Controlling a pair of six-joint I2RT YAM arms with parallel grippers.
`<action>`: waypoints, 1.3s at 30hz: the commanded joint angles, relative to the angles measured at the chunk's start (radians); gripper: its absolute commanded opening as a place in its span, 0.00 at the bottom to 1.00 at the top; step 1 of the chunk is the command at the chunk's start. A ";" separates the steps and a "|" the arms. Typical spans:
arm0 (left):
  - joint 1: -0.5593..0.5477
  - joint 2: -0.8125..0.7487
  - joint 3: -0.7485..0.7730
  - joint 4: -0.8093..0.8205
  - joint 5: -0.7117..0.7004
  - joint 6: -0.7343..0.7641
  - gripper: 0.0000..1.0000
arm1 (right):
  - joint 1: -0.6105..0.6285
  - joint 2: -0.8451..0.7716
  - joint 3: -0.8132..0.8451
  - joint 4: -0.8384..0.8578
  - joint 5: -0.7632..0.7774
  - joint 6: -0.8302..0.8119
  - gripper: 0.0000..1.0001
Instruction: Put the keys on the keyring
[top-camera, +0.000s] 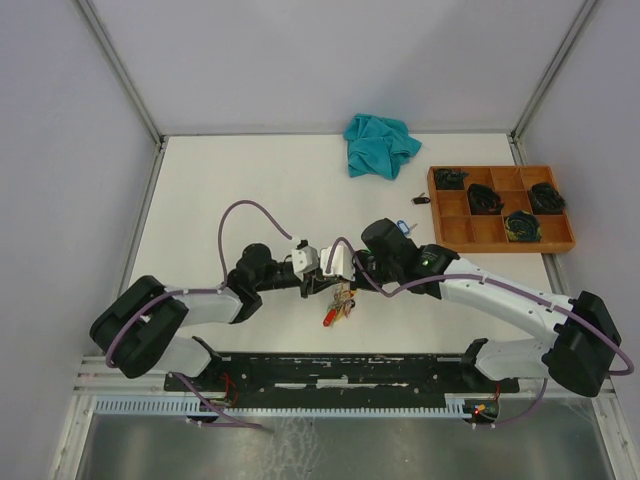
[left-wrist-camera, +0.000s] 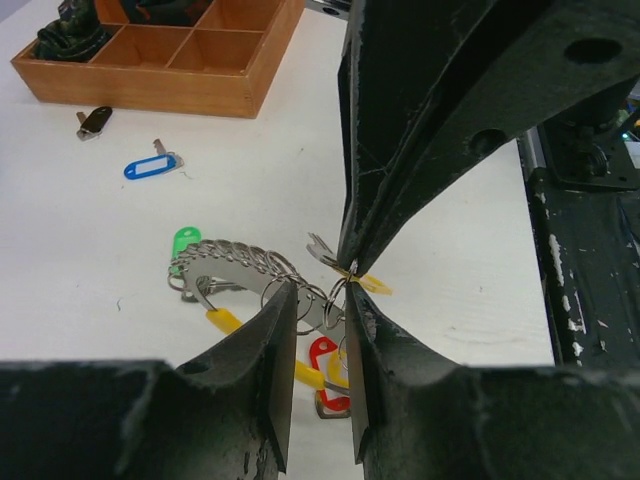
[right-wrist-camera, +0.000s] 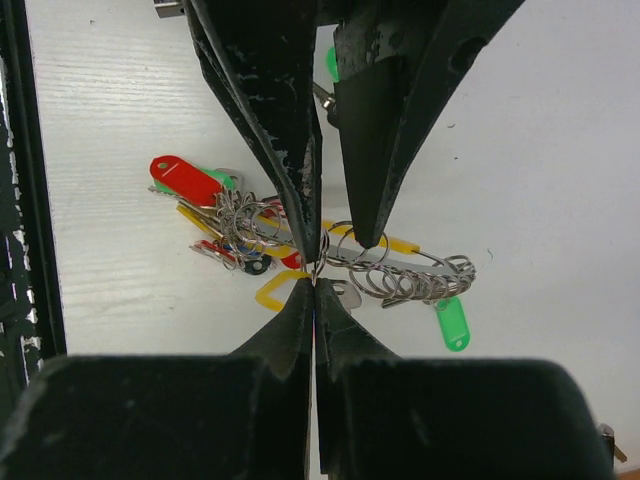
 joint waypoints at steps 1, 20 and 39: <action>0.004 0.010 0.037 -0.026 0.101 0.063 0.31 | -0.003 -0.004 0.062 0.024 -0.019 -0.019 0.01; 0.004 0.027 0.085 -0.125 0.097 0.081 0.28 | -0.003 0.005 0.070 0.005 -0.054 -0.022 0.01; 0.013 0.006 0.025 0.091 0.025 -0.078 0.03 | -0.003 -0.048 -0.027 -0.006 0.049 0.042 0.01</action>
